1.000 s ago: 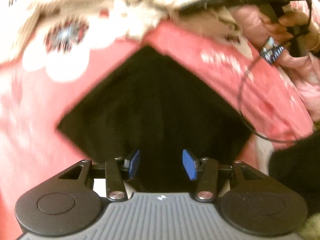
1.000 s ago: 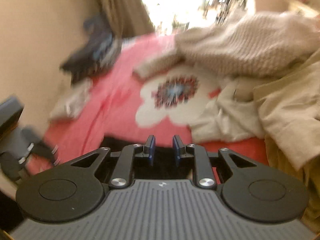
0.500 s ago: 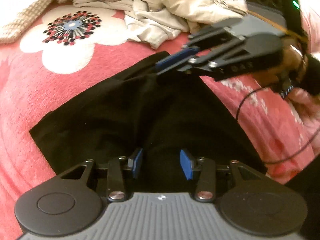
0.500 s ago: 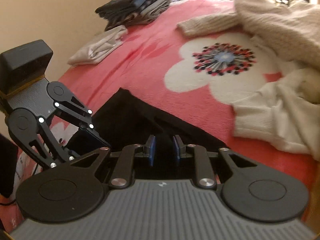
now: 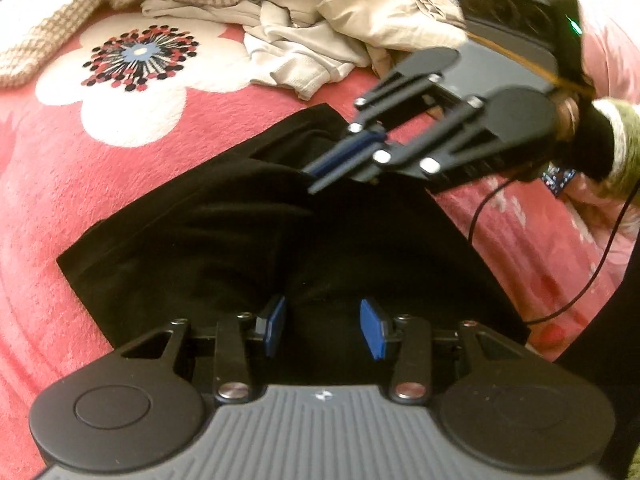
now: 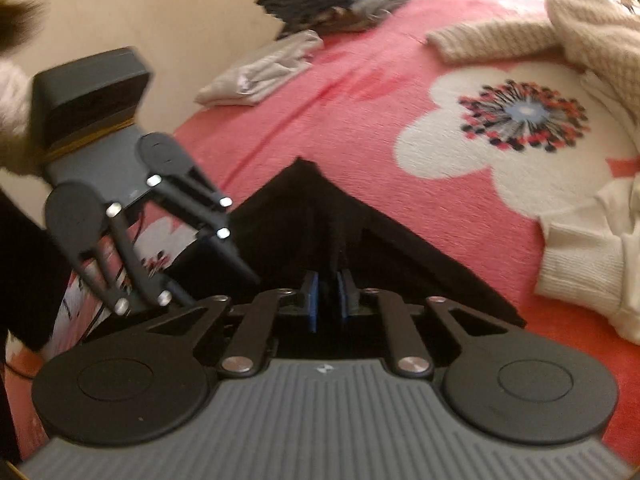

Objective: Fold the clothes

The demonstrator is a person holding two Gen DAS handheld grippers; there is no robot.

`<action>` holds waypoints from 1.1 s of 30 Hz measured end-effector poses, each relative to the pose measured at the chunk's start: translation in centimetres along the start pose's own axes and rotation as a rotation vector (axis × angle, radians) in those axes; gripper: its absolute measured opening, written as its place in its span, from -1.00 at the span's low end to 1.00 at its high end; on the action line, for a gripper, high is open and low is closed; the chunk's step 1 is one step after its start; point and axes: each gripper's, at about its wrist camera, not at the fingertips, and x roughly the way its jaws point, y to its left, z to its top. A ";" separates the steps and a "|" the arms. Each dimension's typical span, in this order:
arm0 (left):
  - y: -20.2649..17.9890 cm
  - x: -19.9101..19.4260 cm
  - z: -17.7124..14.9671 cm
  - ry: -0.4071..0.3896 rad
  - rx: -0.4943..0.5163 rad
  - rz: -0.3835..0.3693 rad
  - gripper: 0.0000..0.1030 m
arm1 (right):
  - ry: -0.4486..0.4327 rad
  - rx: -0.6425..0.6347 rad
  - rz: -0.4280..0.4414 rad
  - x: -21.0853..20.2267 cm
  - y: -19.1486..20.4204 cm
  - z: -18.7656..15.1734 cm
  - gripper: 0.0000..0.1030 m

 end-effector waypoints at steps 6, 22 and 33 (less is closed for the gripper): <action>2.0 -0.4 0.5 0.004 -0.123 -0.060 -0.17 | -0.035 -0.159 -0.039 -0.9 2.4 -0.8 -0.85; 3.9 -0.7 4.0 -0.052 -0.309 -0.031 -0.15 | -0.066 -0.331 -0.144 -0.4 5.1 -2.7 -0.85; 4.5 0.7 3.5 -0.030 -0.352 0.089 -0.76 | -0.116 -0.107 -0.045 -3.5 3.2 -2.2 -0.81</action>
